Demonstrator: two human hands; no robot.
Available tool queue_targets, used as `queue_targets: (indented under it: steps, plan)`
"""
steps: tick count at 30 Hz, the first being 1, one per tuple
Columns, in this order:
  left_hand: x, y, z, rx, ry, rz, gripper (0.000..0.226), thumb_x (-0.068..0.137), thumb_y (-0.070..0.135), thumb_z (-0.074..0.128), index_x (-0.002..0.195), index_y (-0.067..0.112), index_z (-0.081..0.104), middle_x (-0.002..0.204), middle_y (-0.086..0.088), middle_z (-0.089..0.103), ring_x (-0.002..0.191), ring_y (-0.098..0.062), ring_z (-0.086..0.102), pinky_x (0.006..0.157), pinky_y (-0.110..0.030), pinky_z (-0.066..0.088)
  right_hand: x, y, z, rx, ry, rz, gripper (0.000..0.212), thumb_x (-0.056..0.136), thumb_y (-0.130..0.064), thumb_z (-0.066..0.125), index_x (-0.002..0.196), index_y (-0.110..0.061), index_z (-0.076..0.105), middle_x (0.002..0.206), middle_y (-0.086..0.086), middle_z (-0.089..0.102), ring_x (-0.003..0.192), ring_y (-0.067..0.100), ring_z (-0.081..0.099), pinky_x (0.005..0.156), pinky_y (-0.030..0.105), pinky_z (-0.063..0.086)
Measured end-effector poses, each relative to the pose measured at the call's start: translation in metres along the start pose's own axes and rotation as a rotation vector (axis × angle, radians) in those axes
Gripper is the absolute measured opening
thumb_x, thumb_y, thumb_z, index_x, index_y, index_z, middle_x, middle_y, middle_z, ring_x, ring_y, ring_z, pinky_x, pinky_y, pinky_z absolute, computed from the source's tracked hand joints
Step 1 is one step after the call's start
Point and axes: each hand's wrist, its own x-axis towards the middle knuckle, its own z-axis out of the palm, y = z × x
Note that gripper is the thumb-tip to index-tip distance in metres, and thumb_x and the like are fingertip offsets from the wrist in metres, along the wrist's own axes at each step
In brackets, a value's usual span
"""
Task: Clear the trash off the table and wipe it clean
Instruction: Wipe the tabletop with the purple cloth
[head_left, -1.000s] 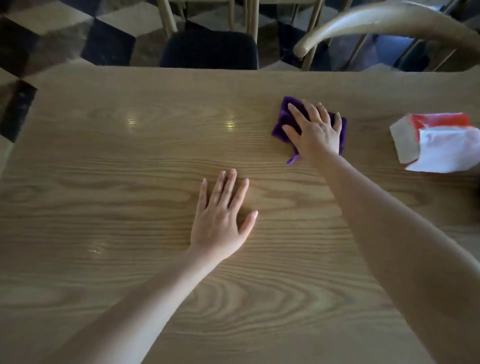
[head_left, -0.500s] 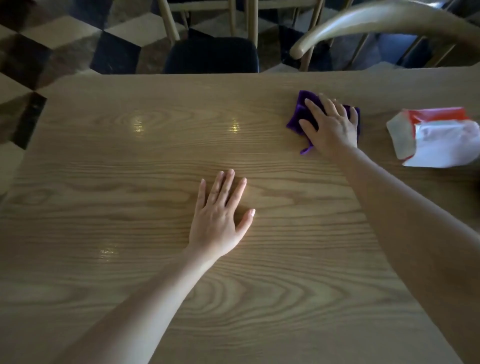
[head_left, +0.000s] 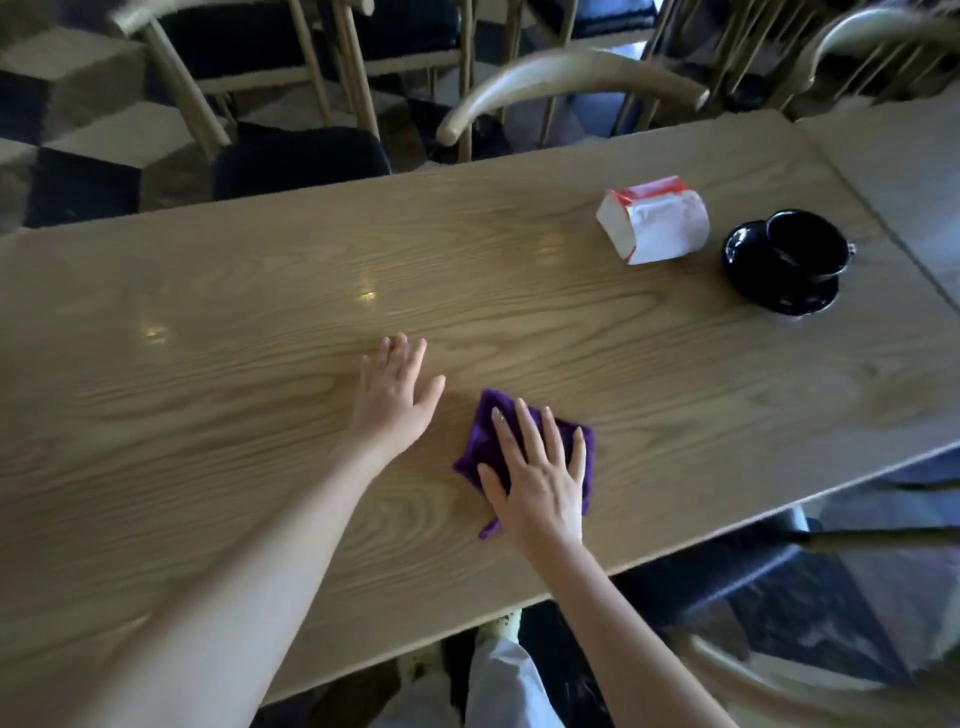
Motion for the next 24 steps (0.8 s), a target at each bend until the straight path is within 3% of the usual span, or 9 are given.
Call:
queue_targets:
  steps: [3, 5, 8, 11, 14, 17, 19, 21, 24]
  plan:
    - [-0.031, 0.022, 0.002, -0.266, -0.046, 0.077, 0.051, 0.091, 0.031, 0.044, 0.136, 0.007, 0.047, 0.145, -0.014, 0.044, 0.141, -0.026, 0.031, 0.115, -0.033, 0.015, -0.03, -0.011, -0.004, 0.184, -0.062, -0.007, 0.075, 0.083, -0.062, 0.02, 0.149, -0.028, 0.016, 0.157, -0.009, 0.021, 0.147, 0.017, 0.014, 0.117, 0.041, -0.002]
    - [-0.056, 0.031, 0.004, -0.364, -0.106, 0.123, 0.043, 0.09, 0.019, 0.05, 0.13, 0.005, 0.053, 0.135, -0.016, 0.054, 0.133, -0.025, 0.044, 0.11, -0.024, 0.023, -0.034, -0.001, -0.016, 0.394, -0.08, 0.067, 0.074, 0.083, -0.059, 0.015, 0.15, -0.025, 0.016, 0.157, -0.008, 0.022, 0.146, 0.012, 0.012, 0.119, 0.032, 0.005]
    - [-0.078, 0.038, 0.011, -0.348, -0.133, 0.202, 0.045, 0.081, 0.023, 0.052, 0.119, 0.001, 0.062, 0.117, -0.017, 0.066, 0.114, -0.031, 0.059, 0.098, -0.019, 0.03, -0.041, 0.027, -0.031, 0.295, -0.065, 0.185, 0.054, 0.096, -0.031, 0.036, 0.148, -0.027, 0.022, 0.152, -0.007, 0.032, 0.144, 0.013, 0.019, 0.113, 0.035, 0.015]
    - [-0.077, 0.044, 0.006, -0.3, -0.193, 0.15, 0.046, 0.082, 0.021, 0.063, 0.125, 0.005, 0.057, 0.113, -0.015, 0.063, 0.109, -0.031, 0.057, 0.095, -0.026, 0.034, -0.046, 0.033, -0.038, 0.212, -0.121, 0.174, 0.057, 0.093, -0.016, 0.043, 0.145, -0.031, 0.027, 0.146, -0.007, 0.039, 0.136, 0.019, 0.027, 0.107, 0.038, 0.02]
    - [-0.072, 0.046, 0.0, -0.273, -0.419, 0.041, 0.042, 0.08, 0.017, 0.071, 0.118, 0.005, 0.06, 0.108, -0.013, 0.058, 0.108, -0.027, 0.057, 0.089, -0.028, 0.039, -0.046, 0.027, -0.04, 0.147, -0.149, 0.178, 0.055, 0.087, -0.013, 0.049, 0.138, -0.03, 0.039, 0.129, 0.002, 0.047, 0.124, 0.029, 0.036, 0.102, 0.04, 0.029]
    - [-0.074, 0.058, -0.014, -0.254, -0.47, 0.114, 0.009, 0.078, 0.009, 0.071, 0.086, 0.008, 0.069, 0.082, -0.006, 0.049, 0.088, -0.024, 0.054, 0.069, -0.022, 0.031, -0.043, 0.03, -0.052, 0.314, -0.179, 0.243, 0.035, 0.082, -0.012, 0.057, 0.117, -0.015, 0.061, 0.114, 0.011, 0.054, 0.112, 0.031, 0.051, 0.091, 0.034, 0.042]
    - [-0.077, 0.067, -0.03, -0.247, -0.452, 0.185, 0.022, 0.077, 0.008, 0.071, 0.068, 0.023, 0.057, 0.077, 0.004, 0.041, 0.083, -0.018, 0.046, 0.069, -0.02, 0.029, -0.043, 0.037, -0.071, 0.451, -0.151, 0.263, 0.029, 0.077, -0.011, 0.064, 0.106, -0.01, 0.067, 0.103, 0.012, 0.061, 0.101, 0.027, 0.057, 0.079, 0.027, 0.041]
    - [-0.077, 0.076, -0.05, -0.289, -0.455, 0.268, 0.03, 0.078, 0.008, 0.069, 0.065, 0.028, 0.05, 0.077, 0.003, 0.047, 0.078, -0.015, 0.047, 0.07, -0.023, 0.032, -0.046, 0.043, -0.1, 0.548, -0.127, 0.239, 0.025, 0.074, -0.009, 0.069, 0.099, -0.01, 0.07, 0.084, 0.004, 0.061, 0.086, 0.02, 0.056, 0.071, 0.024, 0.036]
    - [-0.075, 0.097, -0.093, -0.345, -0.469, 0.384, 0.021, 0.081, 0.013, 0.067, 0.075, 0.027, 0.053, 0.075, 0.003, 0.056, 0.065, -0.004, 0.05, 0.064, -0.021, 0.038, -0.052, 0.05, -0.159, 0.66, -0.115, 0.145, 0.018, 0.075, -0.005, 0.071, 0.091, -0.014, 0.068, 0.068, -0.005, 0.055, 0.07, 0.011, 0.053, 0.065, 0.025, 0.04]
